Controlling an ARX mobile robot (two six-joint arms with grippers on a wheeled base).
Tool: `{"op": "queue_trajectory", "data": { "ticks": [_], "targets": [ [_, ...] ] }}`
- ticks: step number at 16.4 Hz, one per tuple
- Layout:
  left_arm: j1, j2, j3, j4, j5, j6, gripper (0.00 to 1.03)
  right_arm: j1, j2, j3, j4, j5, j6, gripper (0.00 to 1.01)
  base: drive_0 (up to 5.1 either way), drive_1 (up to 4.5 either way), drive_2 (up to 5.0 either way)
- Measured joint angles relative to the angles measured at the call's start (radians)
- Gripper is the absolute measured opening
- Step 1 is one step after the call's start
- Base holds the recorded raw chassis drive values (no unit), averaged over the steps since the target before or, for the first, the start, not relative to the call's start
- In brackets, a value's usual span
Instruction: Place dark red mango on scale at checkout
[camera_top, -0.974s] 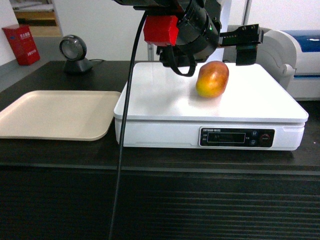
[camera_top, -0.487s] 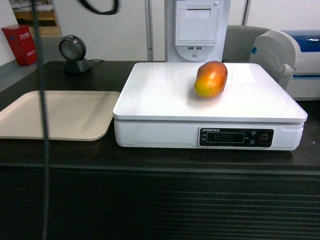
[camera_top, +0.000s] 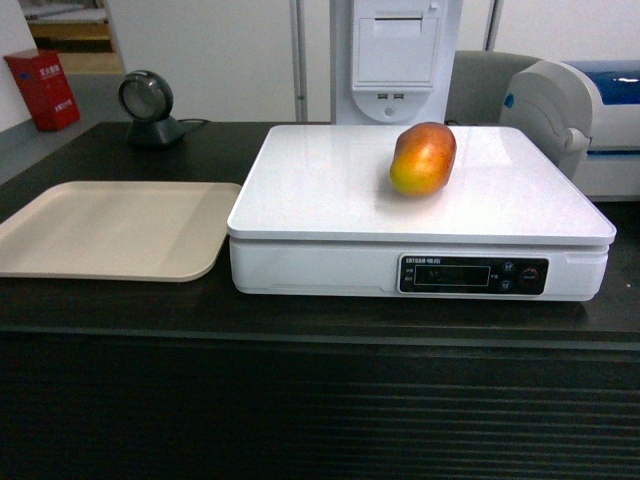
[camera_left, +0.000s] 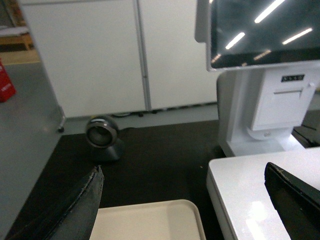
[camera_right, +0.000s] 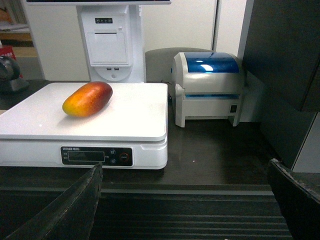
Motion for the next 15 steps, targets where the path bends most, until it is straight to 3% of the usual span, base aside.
{"op": "queue_trajectory", "data": {
  "ticks": [4, 7, 9, 10, 13, 14, 15],
  "targets": [
    [0.126, -0.18, -0.201, 0.029, -0.024, -0.031, 0.98, 0.0, 0.0, 0.0, 0.0, 0.0, 0.0, 0.98, 0.0, 0.0, 0.0],
    [0.178, -0.302, -0.301, 0.025, -0.055, -0.028, 0.98, 0.0, 0.0, 0.0, 0.0, 0.0, 0.0, 0.98, 0.0, 0.0, 0.0],
    [0.215, -0.426, -0.394, 0.019, 0.088, -0.029, 0.8, 0.0, 0.0, 0.0, 0.0, 0.0, 0.0, 0.98, 0.0, 0.0, 0.0],
    [0.221, -0.491, -0.467, 0.024, 0.112, -0.029, 0.71, 0.0, 0.0, 0.0, 0.0, 0.0, 0.0, 0.98, 0.0, 0.0, 0.0],
    [0.194, -0.648, -0.678, 0.054, 0.098, -0.029, 0.37, 0.0, 0.0, 0.0, 0.0, 0.0, 0.0, 0.98, 0.0, 0.0, 0.0],
    [0.146, -0.76, -0.817, 0.077, 0.051, -0.029, 0.02, 0.0, 0.0, 0.0, 0.0, 0.0, 0.0, 0.98, 0.0, 0.0, 0.0],
    [0.132, -0.791, -0.848, 0.075, 0.032, -0.031, 0.02, 0.0, 0.0, 0.0, 0.0, 0.0, 0.0, 0.98, 0.0, 0.0, 0.0]
  ]
}}
